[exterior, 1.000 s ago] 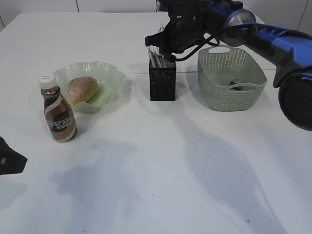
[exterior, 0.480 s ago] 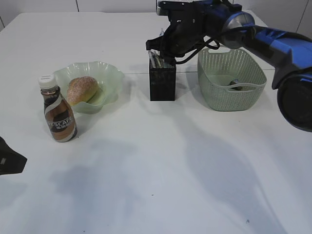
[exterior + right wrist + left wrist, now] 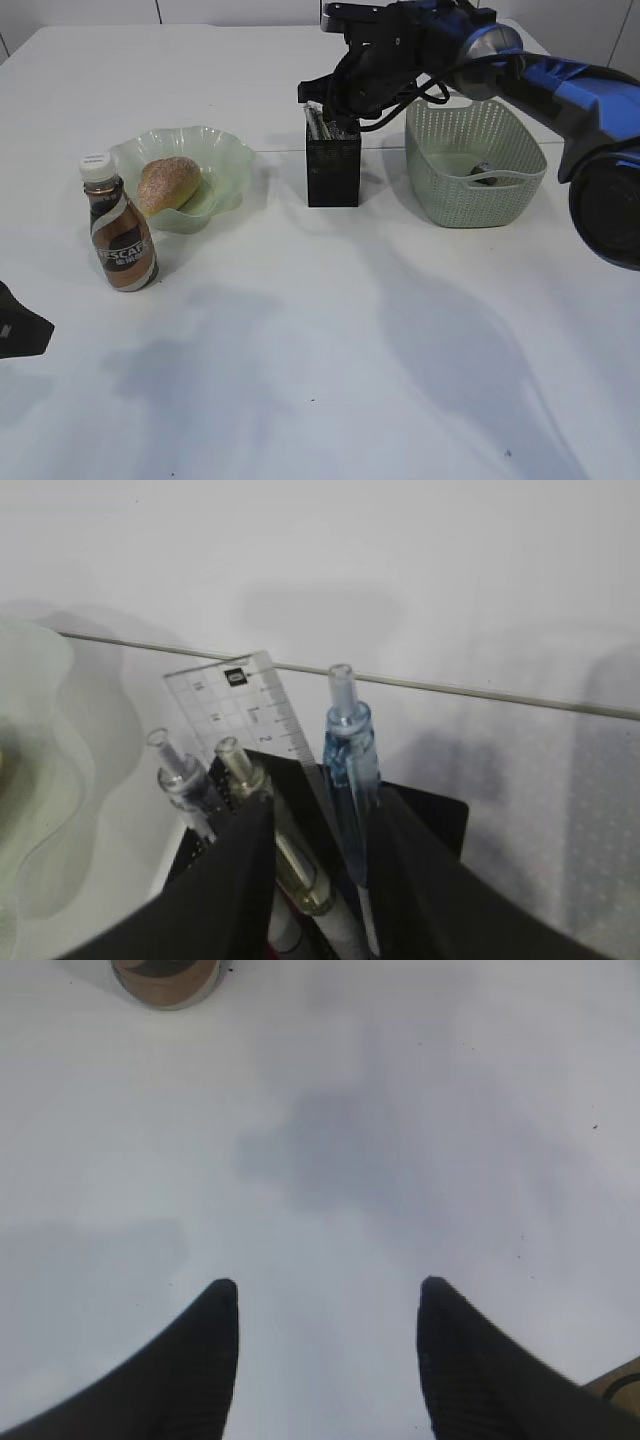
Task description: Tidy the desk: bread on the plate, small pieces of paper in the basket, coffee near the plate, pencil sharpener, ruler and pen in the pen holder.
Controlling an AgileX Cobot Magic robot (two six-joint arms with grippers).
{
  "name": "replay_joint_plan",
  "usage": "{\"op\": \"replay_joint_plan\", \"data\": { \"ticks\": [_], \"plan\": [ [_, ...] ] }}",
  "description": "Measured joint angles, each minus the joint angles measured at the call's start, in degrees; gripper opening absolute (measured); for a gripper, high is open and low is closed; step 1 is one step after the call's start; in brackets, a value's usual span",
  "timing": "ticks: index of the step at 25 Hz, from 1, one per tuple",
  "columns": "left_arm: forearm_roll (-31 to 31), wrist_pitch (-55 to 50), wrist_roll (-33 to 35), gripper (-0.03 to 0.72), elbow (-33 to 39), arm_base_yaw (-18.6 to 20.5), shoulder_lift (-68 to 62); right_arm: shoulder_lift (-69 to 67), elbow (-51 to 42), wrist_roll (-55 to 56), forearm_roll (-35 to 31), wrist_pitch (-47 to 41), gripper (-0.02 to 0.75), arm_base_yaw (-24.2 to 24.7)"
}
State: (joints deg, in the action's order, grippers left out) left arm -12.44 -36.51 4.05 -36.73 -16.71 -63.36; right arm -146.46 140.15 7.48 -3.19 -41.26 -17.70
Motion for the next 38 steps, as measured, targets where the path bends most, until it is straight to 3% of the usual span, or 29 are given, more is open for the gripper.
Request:
{"op": "replay_joint_plan", "data": {
  "ticks": [22,38],
  "plan": [
    [1.1,0.3,0.0,0.401,0.0,0.0,0.0,12.4,0.0,-1.6,-0.8,-2.7,0.268,1.9],
    [1.4,-0.3,0.0,0.401,0.0,0.0,0.0,33.4,0.0,-5.0,-1.5,-15.9,0.243,1.9]
  ]
}}
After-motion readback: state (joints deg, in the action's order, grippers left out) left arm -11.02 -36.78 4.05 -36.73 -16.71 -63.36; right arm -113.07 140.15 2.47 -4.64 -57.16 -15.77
